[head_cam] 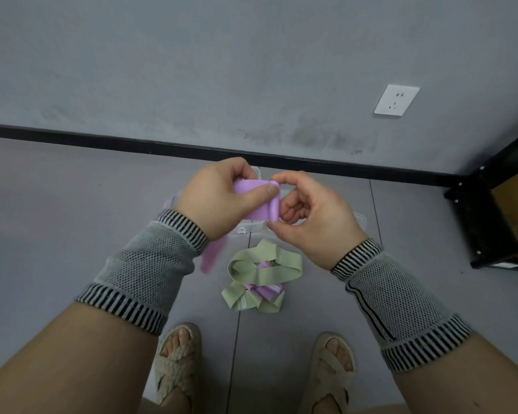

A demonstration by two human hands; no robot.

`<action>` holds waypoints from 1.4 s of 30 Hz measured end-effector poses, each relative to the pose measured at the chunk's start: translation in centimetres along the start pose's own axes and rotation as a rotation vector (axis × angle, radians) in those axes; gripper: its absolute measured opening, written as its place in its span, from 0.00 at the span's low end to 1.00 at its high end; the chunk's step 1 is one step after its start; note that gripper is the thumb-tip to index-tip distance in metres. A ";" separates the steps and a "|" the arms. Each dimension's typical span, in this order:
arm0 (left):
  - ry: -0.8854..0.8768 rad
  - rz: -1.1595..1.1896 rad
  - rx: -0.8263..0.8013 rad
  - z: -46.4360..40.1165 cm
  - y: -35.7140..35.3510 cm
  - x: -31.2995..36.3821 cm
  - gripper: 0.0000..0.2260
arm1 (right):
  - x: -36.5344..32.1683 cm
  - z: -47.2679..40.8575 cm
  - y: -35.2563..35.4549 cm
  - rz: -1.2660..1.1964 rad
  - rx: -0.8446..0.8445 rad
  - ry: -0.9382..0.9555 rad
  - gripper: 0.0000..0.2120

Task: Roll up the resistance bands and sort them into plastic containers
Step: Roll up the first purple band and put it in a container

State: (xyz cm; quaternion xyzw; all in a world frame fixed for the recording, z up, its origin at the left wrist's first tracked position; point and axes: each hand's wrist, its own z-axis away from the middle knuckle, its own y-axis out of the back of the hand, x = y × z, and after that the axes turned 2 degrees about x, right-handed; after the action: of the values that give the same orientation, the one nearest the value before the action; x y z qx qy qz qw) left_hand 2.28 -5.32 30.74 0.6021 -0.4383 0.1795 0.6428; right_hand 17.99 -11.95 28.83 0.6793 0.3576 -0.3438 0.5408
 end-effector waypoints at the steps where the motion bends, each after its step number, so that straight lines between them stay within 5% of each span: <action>1: -0.003 -0.020 0.042 0.1 -0.2 0.1 0.15 | 0.0 0.0 0.0 0.022 0.004 0.004 0.24; 12: -0.040 -0.050 0.145 0.5 -1.0 0.9 0.10 | 0.0 -0.2 -0.4 0.134 0.051 0.044 0.24; 20: 0.006 0.224 0.050 0.4 -0.6 0.3 0.10 | 0.3 -0.3 -0.1 -0.183 -0.056 -0.077 0.31; 31: 0.047 0.225 0.014 0.3 -0.8 0.2 0.07 | -0.3 -0.2 -0.2 0.040 0.005 -0.022 0.25; 42: 0.099 0.284 -0.037 0.4 -0.3 0.5 0.05 | -0.1 -0.2 -0.2 -0.078 -0.023 -0.032 0.28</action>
State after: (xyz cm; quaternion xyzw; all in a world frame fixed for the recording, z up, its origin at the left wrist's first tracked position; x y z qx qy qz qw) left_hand 2.68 -5.87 30.85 0.5126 -0.4902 0.2900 0.6425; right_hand 17.78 -11.75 28.84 0.6531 0.3788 -0.3714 0.5404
